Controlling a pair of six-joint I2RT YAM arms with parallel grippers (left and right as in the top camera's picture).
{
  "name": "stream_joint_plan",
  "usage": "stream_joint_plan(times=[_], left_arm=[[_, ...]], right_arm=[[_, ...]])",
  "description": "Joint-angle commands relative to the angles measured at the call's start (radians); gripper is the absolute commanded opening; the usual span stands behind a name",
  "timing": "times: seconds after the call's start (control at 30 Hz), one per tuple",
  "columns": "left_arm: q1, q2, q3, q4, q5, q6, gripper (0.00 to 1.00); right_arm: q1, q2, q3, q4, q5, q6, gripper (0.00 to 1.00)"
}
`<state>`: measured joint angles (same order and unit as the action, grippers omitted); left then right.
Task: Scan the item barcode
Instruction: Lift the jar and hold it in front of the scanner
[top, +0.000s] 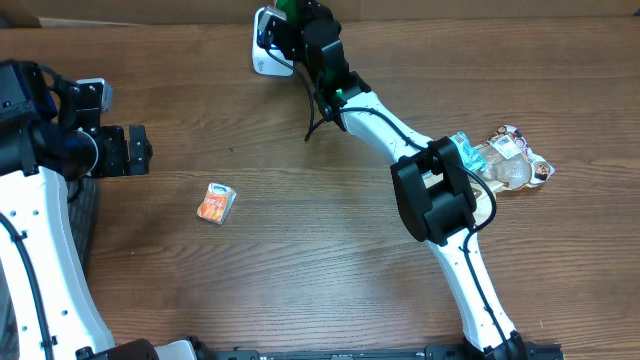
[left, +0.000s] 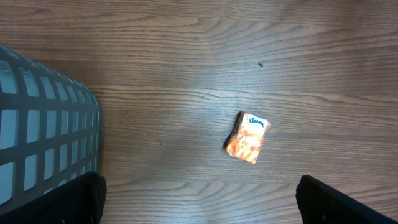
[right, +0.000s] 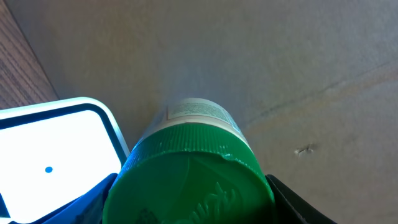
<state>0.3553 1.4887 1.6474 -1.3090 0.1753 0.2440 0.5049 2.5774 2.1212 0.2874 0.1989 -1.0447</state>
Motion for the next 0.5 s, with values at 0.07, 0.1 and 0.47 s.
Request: stream_joint_plan(times=[0.07, 0.1, 0.47], left_arm=[[0.004, 0.003, 0.01, 0.005, -0.002, 0.026, 1.0], [0.004, 0.003, 0.01, 0.004, -0.002, 0.026, 1.0], [0.004, 0.003, 0.01, 0.004, -0.002, 0.026, 1.0]], right_arm=[[0.004, -0.011, 0.023, 0.019, 0.011, -0.008, 0.42], [0.006, -0.011, 0.023, 0.019, 0.01, -0.008, 0.43], [0.038, -0.121, 0.023, -0.001, 0.074, 0.111, 0.43]])
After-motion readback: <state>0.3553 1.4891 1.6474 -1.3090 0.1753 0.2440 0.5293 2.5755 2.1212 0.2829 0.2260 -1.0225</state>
